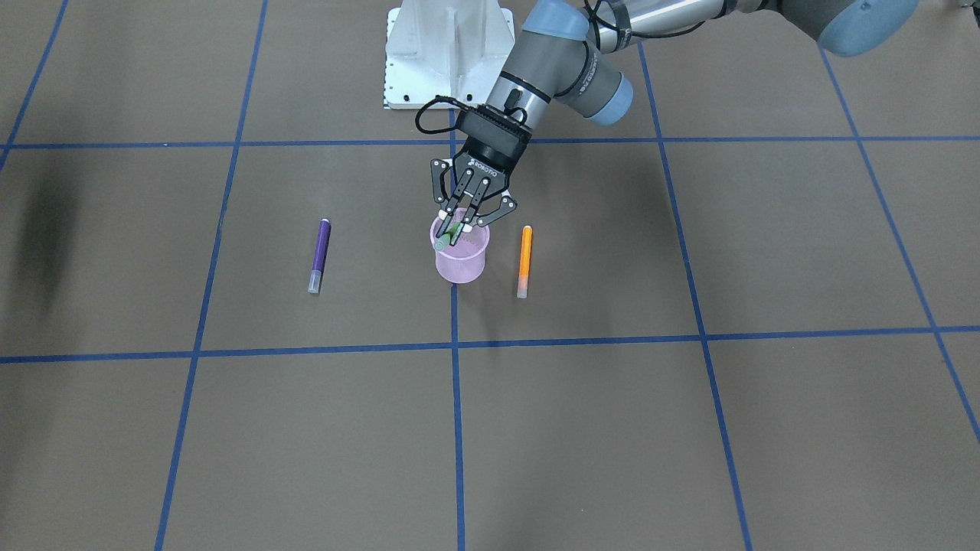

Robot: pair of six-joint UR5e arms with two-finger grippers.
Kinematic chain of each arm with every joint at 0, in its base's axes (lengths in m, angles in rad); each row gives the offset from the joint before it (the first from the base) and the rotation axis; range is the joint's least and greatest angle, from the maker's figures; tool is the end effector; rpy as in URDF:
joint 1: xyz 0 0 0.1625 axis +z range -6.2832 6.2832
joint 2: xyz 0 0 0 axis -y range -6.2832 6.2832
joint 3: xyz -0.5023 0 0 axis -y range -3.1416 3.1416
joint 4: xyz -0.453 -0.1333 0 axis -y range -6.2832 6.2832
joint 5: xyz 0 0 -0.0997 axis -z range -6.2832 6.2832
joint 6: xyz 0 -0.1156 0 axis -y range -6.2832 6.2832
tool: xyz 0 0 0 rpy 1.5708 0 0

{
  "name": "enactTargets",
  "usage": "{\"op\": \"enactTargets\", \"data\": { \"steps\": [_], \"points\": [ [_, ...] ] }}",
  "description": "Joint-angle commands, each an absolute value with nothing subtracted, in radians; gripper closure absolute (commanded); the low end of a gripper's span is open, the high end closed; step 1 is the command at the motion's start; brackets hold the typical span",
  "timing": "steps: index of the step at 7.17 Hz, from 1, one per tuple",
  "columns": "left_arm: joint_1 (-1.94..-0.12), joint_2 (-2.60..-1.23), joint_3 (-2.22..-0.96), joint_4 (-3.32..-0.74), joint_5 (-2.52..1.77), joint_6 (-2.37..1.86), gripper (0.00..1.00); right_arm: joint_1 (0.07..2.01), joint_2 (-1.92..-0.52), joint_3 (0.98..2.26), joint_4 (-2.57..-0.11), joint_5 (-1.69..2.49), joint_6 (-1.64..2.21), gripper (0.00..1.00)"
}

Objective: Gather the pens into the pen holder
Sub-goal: 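Lower the green marker into the lavender cup and open the left gripper, then move the left gripper to the orange marker while the right carries yellow toward the cup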

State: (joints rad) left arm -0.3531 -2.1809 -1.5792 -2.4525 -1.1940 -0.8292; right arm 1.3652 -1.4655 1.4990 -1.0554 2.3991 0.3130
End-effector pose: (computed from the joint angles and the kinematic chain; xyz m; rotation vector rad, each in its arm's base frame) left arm 0.6627 -0.4316 0.2197 1.0251 1.1022 0.0296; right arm -0.0818 -0.6279 0.6615 0.2922 -0.9110 -0.1281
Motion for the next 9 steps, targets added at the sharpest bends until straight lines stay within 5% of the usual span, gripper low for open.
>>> {"op": "enactTargets", "data": {
  "steps": [1,2,6,9],
  "points": [
    [-0.356,-2.178,-1.581,-2.453,-1.196,-0.834,0.49,1.365,-1.465,1.502,-1.054,2.41,0.313,1.0],
    [-0.356,-2.172,-1.58,-2.454,-1.193,-0.833,0.01,1.365,-1.462,1.508,-1.052,2.417,0.313,1.0],
    [-0.398,-2.112,-1.742,-2.297,-1.227,-0.859,0.0,1.365,-1.392,1.621,-1.048,2.415,0.417,1.0],
    [-0.668,-2.123,-1.772,-2.026,-1.767,-0.975,0.01,1.356,-1.323,1.719,-1.016,2.407,0.489,1.0]
  ]
}}
